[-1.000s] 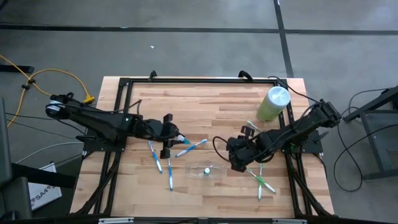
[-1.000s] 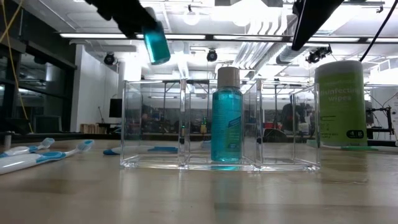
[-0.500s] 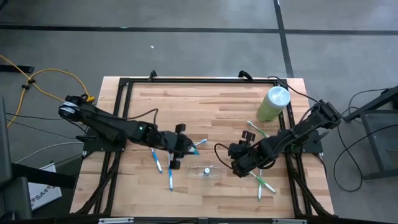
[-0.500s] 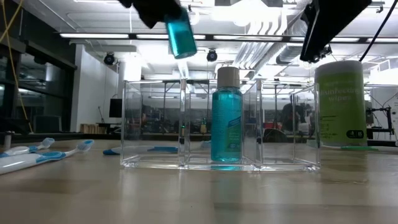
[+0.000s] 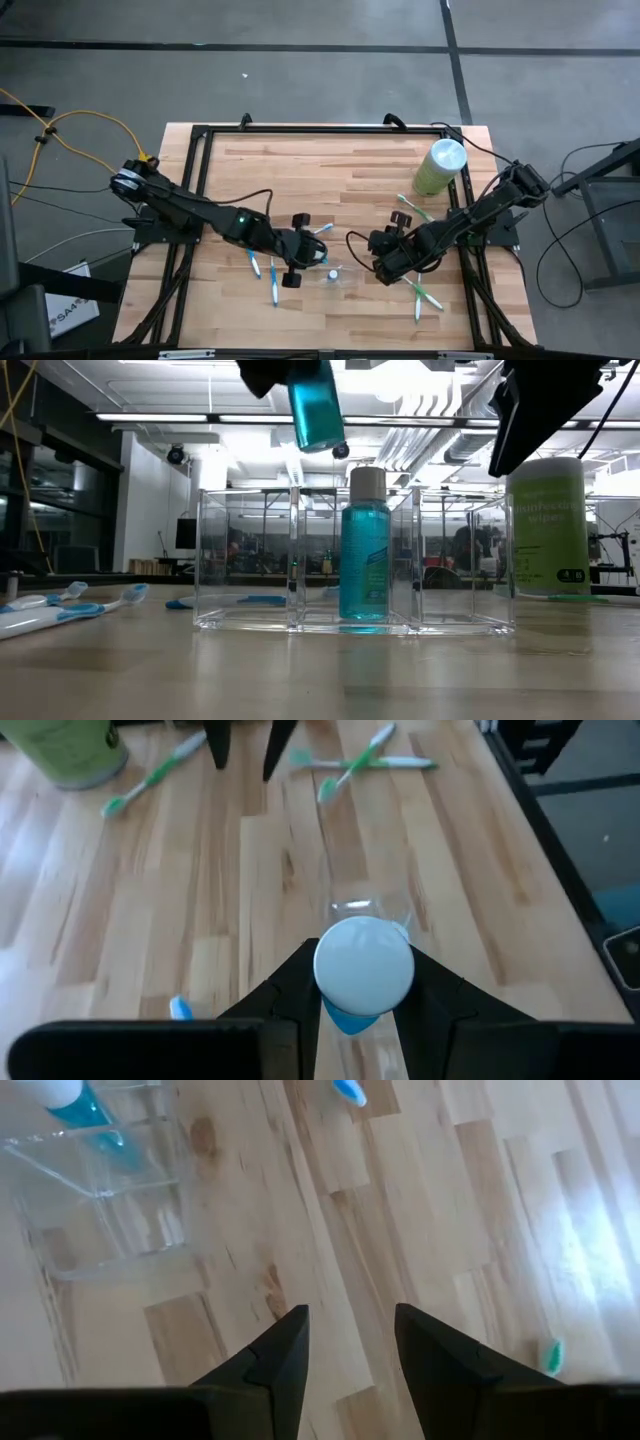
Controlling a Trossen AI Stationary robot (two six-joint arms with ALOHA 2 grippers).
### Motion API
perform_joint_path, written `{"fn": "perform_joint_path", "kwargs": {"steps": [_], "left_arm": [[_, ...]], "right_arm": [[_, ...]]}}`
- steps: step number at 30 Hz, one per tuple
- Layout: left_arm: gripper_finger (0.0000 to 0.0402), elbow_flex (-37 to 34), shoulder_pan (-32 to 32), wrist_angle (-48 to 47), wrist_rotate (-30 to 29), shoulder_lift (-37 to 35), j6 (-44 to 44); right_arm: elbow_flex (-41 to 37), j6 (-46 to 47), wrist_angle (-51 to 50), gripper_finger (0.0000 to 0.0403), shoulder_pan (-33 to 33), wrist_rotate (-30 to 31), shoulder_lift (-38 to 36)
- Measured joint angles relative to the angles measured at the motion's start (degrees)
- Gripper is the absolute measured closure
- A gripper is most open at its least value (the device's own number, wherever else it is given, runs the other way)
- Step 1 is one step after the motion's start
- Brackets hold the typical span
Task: Pick & Place toothbrushing station
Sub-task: Put the blue mouthwash bottle into the transparent organizer
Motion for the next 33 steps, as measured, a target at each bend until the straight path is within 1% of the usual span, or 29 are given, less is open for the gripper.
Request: {"fn": "perform_joint_path", "kwargs": {"steps": [6, 12, 18, 25, 27, 33], "left_arm": [[0.0315, 0.3, 0.0, 0.2, -0.2, 1.7, -3.3], [0.0315, 0.3, 0.0, 0.7, -1.0, 3.3, -8.0], [0.0315, 0.3, 0.0, 2.1, -1.4, 3.8, -9.8], [0.0315, 0.2, -0.4, 2.6, -0.8, 4.7, -9.8], [0.0315, 0.3, -0.6, 4.0, -0.6, 5.3, -9.4], [0.0315, 0.3, -1.2, 4.5, -0.4, 6.2, -8.6]], "right_arm": [[0.0, -0.3, -0.3, 0.0260, 0.6, 1.8, 0.0], [0.0, -0.4, -0.5, 0.0260, 0.6, 2.0, 0.0], [0.0, -0.4, -0.5, 0.0260, 0.6, 2.6, 0.0], [0.0, -0.4, -1.1, 0.0260, 0.6, 4.2, 0.0], [0.1, -0.2, -2.3, 0.0260, 0.6, 5.2, 0.0], [0.1, 2.7, -6.4, 0.0260, 0.6, 5.1, 0.0]]}}
